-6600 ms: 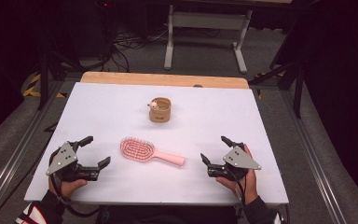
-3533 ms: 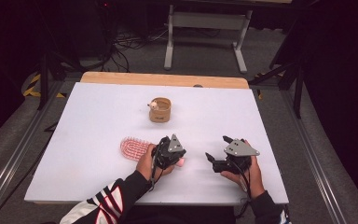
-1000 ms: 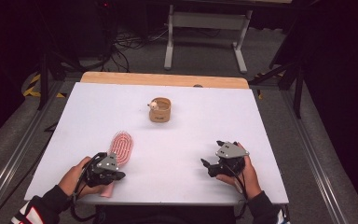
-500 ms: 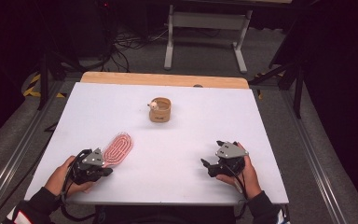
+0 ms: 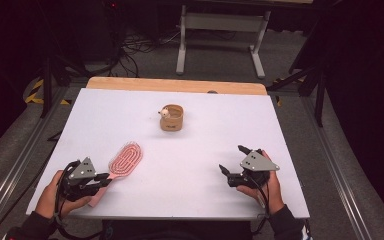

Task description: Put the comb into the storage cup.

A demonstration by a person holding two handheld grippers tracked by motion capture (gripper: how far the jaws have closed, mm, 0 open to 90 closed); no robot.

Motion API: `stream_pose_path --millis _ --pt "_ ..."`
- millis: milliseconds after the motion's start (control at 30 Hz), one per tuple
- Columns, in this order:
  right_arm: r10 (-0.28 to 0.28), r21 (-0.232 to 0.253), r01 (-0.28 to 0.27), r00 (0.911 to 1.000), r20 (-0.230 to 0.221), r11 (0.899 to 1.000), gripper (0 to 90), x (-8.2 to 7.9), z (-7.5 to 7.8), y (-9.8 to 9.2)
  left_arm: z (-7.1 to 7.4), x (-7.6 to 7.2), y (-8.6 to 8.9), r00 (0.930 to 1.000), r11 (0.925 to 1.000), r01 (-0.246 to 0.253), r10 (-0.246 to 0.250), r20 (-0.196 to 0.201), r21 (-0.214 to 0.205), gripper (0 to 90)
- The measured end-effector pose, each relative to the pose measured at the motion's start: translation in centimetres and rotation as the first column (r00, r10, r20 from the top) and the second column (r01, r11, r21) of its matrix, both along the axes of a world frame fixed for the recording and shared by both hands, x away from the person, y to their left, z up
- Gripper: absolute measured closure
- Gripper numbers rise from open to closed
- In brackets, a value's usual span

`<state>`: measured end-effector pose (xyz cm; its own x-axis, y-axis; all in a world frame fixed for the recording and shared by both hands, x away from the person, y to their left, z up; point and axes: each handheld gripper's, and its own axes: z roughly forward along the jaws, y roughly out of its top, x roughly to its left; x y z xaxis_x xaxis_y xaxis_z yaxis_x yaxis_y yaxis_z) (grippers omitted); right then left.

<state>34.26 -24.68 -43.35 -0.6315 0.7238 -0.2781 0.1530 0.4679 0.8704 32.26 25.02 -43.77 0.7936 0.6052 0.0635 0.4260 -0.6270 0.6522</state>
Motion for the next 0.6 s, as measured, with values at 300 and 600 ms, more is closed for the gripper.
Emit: stream_pose_path --millis 300,600 --pt "-0.009 0.005 0.009 0.9999 0.007 1.000 13.2 -0.2 0.0 -0.4 -0.3 0.2 0.4 0.9889 0.9891 -0.147 0.147 -0.021 0.008 32.0" --pt "-0.012 -0.014 0.012 0.9999 -0.007 1.000 13.1 0.0 -0.3 -0.2 -1.7 1.6 -0.4 0.9637 0.9700 -0.238 0.242 -0.113 0.049 12.3"
